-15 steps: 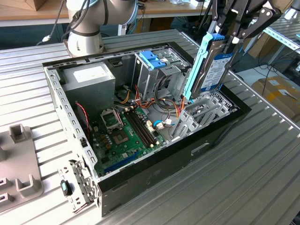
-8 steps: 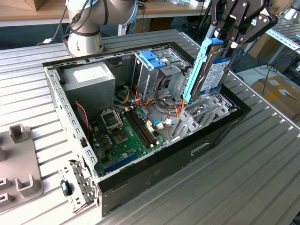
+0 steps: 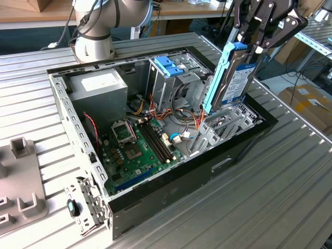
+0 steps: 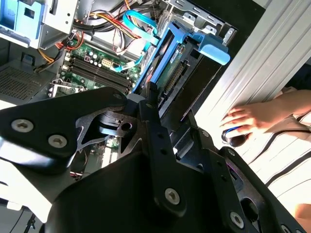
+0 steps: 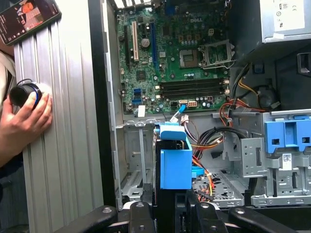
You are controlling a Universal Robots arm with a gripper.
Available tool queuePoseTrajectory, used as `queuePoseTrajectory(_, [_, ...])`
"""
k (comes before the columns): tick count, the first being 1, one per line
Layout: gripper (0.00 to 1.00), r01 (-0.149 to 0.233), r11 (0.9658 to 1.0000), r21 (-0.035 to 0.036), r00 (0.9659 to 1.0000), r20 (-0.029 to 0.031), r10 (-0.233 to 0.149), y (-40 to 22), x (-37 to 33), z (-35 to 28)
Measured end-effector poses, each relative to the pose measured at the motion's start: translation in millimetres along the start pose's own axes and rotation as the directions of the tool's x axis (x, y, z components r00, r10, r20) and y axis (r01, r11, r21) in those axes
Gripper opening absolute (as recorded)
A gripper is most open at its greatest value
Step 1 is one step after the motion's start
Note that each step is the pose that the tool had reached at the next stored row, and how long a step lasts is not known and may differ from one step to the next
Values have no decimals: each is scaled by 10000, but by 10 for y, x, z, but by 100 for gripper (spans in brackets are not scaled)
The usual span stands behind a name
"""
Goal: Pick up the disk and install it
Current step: 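Pick up the disk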
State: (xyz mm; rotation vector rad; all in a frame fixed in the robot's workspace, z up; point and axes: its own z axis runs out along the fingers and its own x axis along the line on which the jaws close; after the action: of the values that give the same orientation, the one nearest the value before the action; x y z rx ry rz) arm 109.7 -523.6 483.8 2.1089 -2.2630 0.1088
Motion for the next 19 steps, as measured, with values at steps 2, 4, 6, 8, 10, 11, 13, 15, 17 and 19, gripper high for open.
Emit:
queuePoseTrajectory(2, [35, 1, 10000, -1, 10000, -6, -1, -17, -2, 7])
queuePoseTrajectory(4, [35, -1, 10000, -1, 10000, -8, 1, -22, -1, 16])
queuePoseTrajectory(6, [35, -1, 10000, -1, 10000, -9, 1, -25, 7, 32])
queuePoseTrajectory(8, [35, -1, 10000, -1, 10000, -9, 1, -26, 22, 56])
queuePoseTrajectory(10, [35, 0, 10000, -1, 10000, -8, 0, -28, 37, 78])
queuePoseTrajectory(11, [35, 0, 10000, -1, 10000, -6, 0, -28, 44, 91])
queuePoseTrajectory(13, [35, 0, 10000, -1, 10000, -8, 0, -31, 52, 121])
queuePoseTrajectory(15, [35, 1, 10000, -1, 10000, -9, -1, -37, 51, 144])
queuePoseTrajectory(17, [35, 0, 10000, -1, 10000, -8, 0, -49, 49, 164])
queuePoseTrajectory(19, [35, 0, 10000, -2, 10000, -7, 0, -64, 46, 182])
